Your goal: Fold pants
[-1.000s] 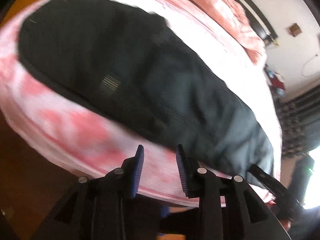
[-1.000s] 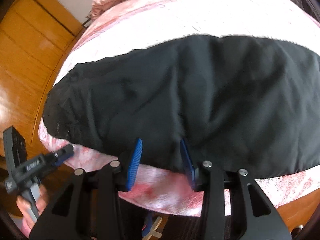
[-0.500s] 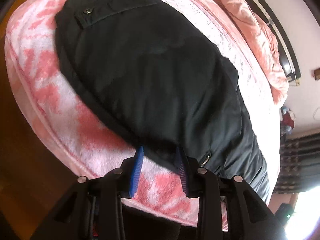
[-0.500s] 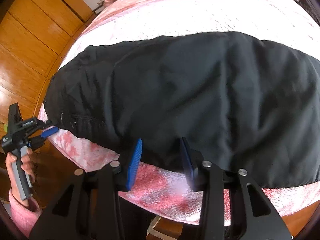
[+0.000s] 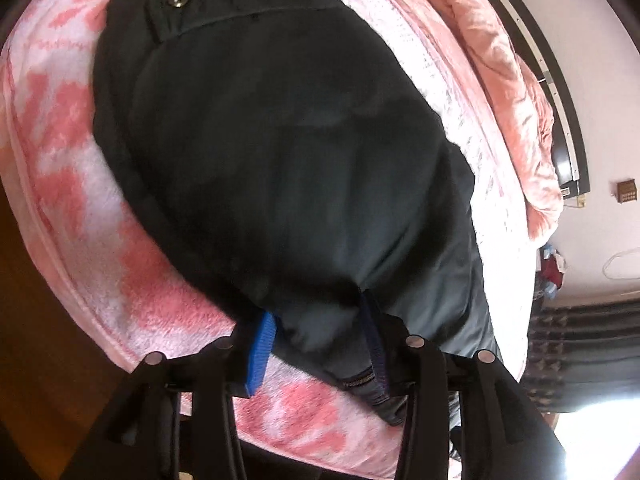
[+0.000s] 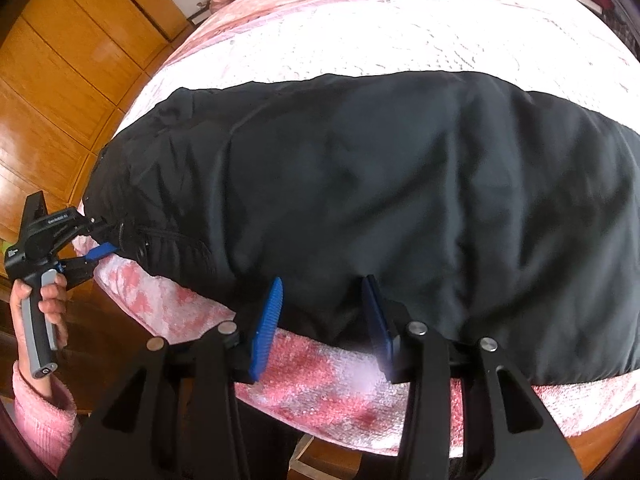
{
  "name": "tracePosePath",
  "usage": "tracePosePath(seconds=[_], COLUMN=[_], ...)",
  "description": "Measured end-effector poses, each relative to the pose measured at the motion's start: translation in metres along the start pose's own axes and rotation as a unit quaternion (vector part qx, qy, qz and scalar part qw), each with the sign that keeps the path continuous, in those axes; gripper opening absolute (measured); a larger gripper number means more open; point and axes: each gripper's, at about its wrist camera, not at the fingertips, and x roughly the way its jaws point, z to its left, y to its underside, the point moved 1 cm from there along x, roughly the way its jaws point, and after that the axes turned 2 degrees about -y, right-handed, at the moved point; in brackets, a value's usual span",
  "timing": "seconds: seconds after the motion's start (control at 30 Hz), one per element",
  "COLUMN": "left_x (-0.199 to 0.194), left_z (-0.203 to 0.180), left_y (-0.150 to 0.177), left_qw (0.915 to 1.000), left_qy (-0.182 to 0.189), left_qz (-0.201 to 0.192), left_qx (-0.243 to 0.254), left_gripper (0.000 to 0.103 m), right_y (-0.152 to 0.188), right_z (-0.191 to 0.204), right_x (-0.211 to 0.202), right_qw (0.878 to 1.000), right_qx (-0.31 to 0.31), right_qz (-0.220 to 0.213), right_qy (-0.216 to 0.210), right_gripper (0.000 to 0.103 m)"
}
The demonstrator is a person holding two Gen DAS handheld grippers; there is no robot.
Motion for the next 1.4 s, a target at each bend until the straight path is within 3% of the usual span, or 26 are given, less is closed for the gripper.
tracePosePath(seconds=[0.03, 0.1, 0.2, 0.3, 0.37, 0.43, 0.53, 0.57, 0.67, 0.7, 0.77, 0.83, 0.93, 1.1, 1.2, 1.27, 1.4], left_x=[0.0, 0.0, -0.008, -0.034, -0.055, -0.052, -0.005, 0.006, 0.002, -0.003, -0.014, -0.025, -0.03, -0.006, 0.019, 0.046, 0.081], left_z=[-0.001, 0.0, 0.002, -0.008, -0.018, -0.019, 0.001, 0.007, -0.004, -0.007, -0.017, -0.032, -0.069, -0.146, -0.182, -0.2, -0.21], left_y=[-0.001, -0.001, 0.004, 0.025, 0.044, 0.051, 0.039, 0.036, 0.038, 0.041, 0.048, 0.055, 0.055, 0.026, 0.003, -0.017, -0.044], left_qw=[1.0, 0.9998, 0.9993, 0.9964, 0.9912, 0.989, 0.9922, 0.9934, 0.9896, 0.9889, 0.9892, 0.985, 0.9782, 0.9685, 0.9575, 0.9501, 0.9474], left_qy=[-0.004, -0.016, -0.02, -0.012, -0.012, -0.029, -0.079, -0.074, -0.092, -0.096, -0.091, -0.103, -0.09, -0.098, -0.136, -0.179, -0.22], left_qz=[-0.004, -0.011, -0.031, -0.084, -0.125, -0.133, -0.082, -0.073, -0.076, -0.074, -0.067, -0.072, -0.078, -0.076, -0.087, -0.078, -0.068], left_qx=[-0.003, 0.0, 0.0, 0.007, 0.041, 0.06, 0.05, 0.047, 0.08, 0.085, 0.094, 0.118, 0.171, 0.216, 0.239, 0.243, 0.223], left_gripper=[0.034, 0.018, 0.005, 0.004, 0.004, 0.004, 0.008, 0.011, 0.014, 0.027, 0.041, 0.041, 0.044, 0.044, 0.044, 0.044, 0.044], right_y=[-0.001, -0.001, 0.0, 0.001, 0.001, 0.001, 0.0, -0.001, 0.001, 0.001, 0.001, -0.001, -0.006, -0.016, -0.017, -0.017, -0.027], right_z=[0.0, -0.001, -0.001, -0.002, -0.003, -0.004, -0.006, -0.005, -0.002, -0.002, -0.005, -0.007, -0.008, -0.018, -0.027, -0.032, -0.034], right_x=[0.001, 0.002, 0.004, 0.004, 0.003, 0.003, 0.005, 0.006, 0.006, 0.005, 0.001, -0.005, -0.017, -0.034, -0.038, -0.037, -0.034], right_qw=[1.0, 1.0, 1.0, 1.0, 1.0, 1.0, 1.0, 1.0, 1.0, 1.0, 1.0, 1.0, 1.0, 0.999, 0.999, 0.999, 0.999], right_qx=[0.001, 0.003, -0.001, 0.0, 0.002, 0.003, 0.003, 0.0, -0.014, -0.016, -0.013, -0.006, -0.004, 0.009, 0.017, 0.022, 0.03], right_qz=[0.0, 0.002, 0.003, 0.004, 0.004, 0.004, 0.008, 0.01, 0.012, 0.012, 0.006, 0.0, -0.016, -0.037, -0.042, -0.042, -0.042], right_qy=[0.0, 0.001, 0.004, 0.006, 0.007, 0.009, 0.011, 0.015, 0.018, 0.018, 0.021, 0.012, 0.006, 0.002, 0.007, 0.009, 0.009], right_gripper=[0.043, 0.043, 0.042, 0.041, 0.041, 0.041, 0.042, 0.042, 0.046, 0.049, 0.05, 0.05, 0.05, 0.053, 0.054, 0.054, 0.054])
